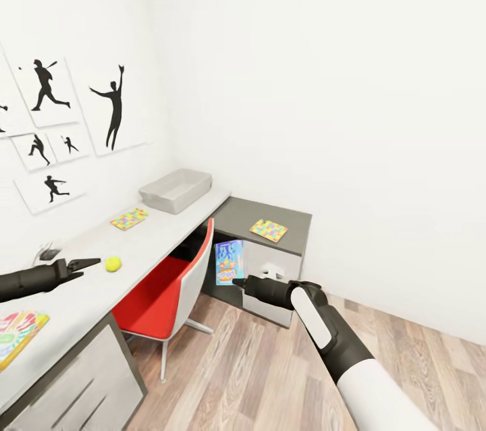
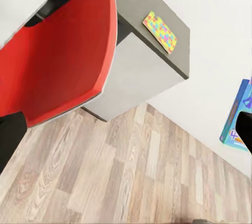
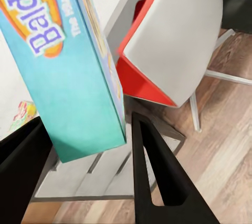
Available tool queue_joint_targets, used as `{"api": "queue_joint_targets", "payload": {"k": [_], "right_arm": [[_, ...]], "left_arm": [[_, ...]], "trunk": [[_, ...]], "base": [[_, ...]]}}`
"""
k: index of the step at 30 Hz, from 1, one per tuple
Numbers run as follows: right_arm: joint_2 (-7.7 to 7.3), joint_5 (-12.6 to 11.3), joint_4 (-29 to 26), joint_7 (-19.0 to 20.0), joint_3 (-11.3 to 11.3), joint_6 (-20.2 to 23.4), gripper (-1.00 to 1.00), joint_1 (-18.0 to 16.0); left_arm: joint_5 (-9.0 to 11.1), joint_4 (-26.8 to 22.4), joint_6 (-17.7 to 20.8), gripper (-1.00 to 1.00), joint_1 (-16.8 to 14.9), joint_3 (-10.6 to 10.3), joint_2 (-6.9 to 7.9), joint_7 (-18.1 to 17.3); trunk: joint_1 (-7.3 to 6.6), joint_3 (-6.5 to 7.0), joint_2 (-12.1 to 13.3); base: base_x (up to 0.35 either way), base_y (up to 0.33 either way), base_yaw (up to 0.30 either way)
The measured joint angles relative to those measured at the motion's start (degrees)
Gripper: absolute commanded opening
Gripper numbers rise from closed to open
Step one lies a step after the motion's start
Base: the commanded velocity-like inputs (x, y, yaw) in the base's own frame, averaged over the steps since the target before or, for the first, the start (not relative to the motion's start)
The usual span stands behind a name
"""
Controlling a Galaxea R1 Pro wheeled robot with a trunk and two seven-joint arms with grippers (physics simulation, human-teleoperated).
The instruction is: Put all the toys in the child's room - the three board games (two on the bed and one on the table), the two jigsaw puzzles on the table, and the tennis ball on the table - inside the toy box on the table in the child's room.
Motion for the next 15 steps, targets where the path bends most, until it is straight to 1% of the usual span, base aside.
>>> {"api": "queue_joint_targets", "payload": {"k": [1,4,6,9,15], "right_arm": [[-0.01,0.0,0.0,0.0,0.0,0.0,-1.0,0.0],[-0.05,0.0,-0.1,0.0,0.0,-0.3,-1.0,0.0],[-0.01,0.0,-0.1,0.0,0.1,-0.9,-1.0,0.0],[0.01,-0.2,-0.2,0.0,0.1,-1.3,-1.0,0.0],[-0.02,-0.1,-0.1,0.0,0.1,-1.5,-1.0,0.0]], "left_arm": [[0.0,0.0,0.0,1.0,0.0,0.4,0.0,0.6],[0.0,0.1,0.0,1.0,0.0,2.9,-0.07,3.8],[0.3,0.0,0.1,1.0,0.0,4.0,-0.3,5.3],[0.7,-0.5,0.1,1.0,0.0,4.6,-0.56,5.7],[0.9,-1.0,-0.1,1.0,0.1,4.7,-0.79,5.7]], "trunk": [[0.0,0.0,0.0],[0.0,0.0,0.0],[0.0,0.0,0.0],[0.0,0.0,0.0],[0.0,0.0,0.0]], "base": [[0.0,0.0,0.286],[0.0,0.0,0.286],[0.0,0.0,0.226],[0.0,0.0,0.092],[0.0,0.0,0.016]]}}
